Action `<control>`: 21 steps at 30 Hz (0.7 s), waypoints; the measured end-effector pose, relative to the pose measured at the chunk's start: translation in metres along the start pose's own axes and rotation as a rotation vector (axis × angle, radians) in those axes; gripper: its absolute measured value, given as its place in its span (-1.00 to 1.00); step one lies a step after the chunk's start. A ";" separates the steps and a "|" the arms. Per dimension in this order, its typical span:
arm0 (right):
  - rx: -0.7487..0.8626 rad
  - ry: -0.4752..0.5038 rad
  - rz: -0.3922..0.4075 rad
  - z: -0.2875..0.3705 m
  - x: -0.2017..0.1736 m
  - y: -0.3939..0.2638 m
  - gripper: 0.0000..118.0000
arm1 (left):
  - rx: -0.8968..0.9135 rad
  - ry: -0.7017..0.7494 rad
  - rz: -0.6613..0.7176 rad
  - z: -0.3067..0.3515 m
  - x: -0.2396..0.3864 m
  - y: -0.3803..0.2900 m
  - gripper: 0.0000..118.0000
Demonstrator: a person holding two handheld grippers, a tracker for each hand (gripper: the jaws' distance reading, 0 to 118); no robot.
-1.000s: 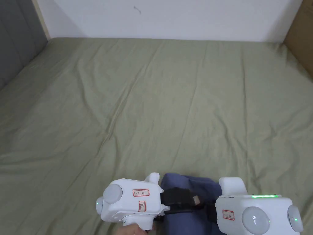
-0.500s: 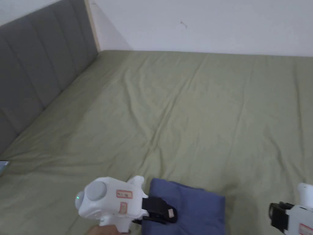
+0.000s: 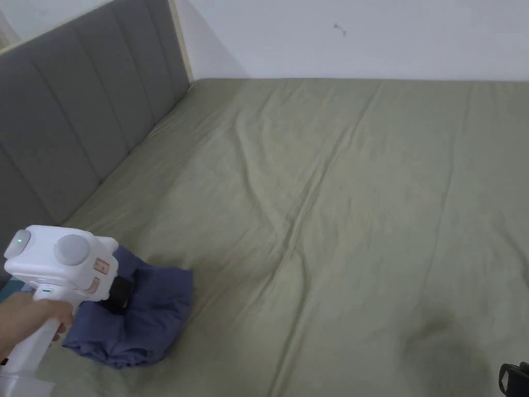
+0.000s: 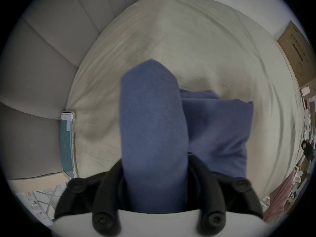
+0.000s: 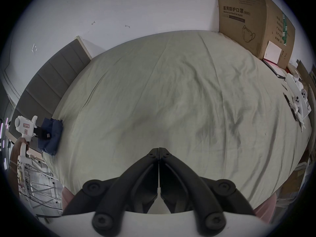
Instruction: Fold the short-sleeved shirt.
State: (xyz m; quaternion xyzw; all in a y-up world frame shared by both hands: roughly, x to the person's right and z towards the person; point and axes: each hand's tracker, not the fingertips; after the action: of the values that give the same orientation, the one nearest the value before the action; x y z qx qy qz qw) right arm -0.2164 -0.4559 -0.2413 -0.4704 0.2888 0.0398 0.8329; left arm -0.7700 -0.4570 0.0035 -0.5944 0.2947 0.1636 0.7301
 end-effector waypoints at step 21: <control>0.024 0.048 0.011 0.029 0.003 -0.005 -0.99 | 0.414 -0.420 0.254 0.121 0.097 -0.078 -1.00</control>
State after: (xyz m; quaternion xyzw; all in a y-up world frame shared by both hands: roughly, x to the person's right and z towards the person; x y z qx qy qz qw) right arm -0.1990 -0.4353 -0.2281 -0.4595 0.3117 0.0294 0.8312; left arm -0.6205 -0.3696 0.0171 -0.3447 0.2363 0.3091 0.8543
